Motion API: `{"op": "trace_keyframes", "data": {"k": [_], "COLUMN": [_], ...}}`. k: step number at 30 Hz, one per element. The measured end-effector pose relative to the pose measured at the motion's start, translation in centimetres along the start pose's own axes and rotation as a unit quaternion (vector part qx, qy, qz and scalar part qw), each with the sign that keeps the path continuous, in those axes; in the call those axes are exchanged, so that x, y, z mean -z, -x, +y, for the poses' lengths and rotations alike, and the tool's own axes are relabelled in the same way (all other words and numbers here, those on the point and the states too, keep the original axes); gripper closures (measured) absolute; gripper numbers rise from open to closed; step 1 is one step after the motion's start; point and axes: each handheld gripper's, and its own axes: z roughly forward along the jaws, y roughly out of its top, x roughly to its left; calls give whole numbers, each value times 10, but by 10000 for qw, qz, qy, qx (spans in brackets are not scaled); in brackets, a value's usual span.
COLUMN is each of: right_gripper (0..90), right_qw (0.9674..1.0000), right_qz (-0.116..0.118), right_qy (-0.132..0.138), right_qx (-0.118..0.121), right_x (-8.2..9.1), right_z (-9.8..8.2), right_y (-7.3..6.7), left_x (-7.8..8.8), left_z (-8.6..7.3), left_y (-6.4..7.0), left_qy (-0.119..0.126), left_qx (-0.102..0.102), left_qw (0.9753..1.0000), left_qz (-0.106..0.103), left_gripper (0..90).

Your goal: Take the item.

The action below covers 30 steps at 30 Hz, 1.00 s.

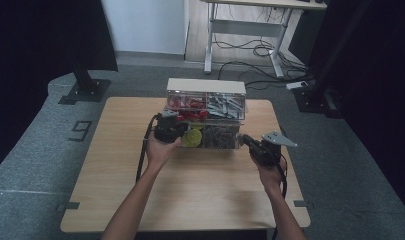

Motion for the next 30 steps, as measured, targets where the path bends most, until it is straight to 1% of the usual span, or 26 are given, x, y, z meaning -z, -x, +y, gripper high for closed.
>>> {"op": "trace_keyframes", "data": {"k": [8, 18, 30], "right_gripper": [893, 894, 893], "right_qw": [9999, 9997, 9990], "right_qz": [-107, -215, -439], "right_qy": [33, 50, 5], "right_qx": [-75, -109, -125], "right_x": [9, 15, 22], "right_z": [-3, -6, -6], "right_y": [12, 21, 37], "left_x": [-1, -1, -1], "left_z": [0, 0, 1], "left_y": [1, 1, 2], "left_qy": [1, -12, -18], "left_qx": [9, -3, -12], "left_qw": [10000, 10000, 10000], "left_qz": [0, -1, -3], "left_gripper": [879, 878, 878]}}
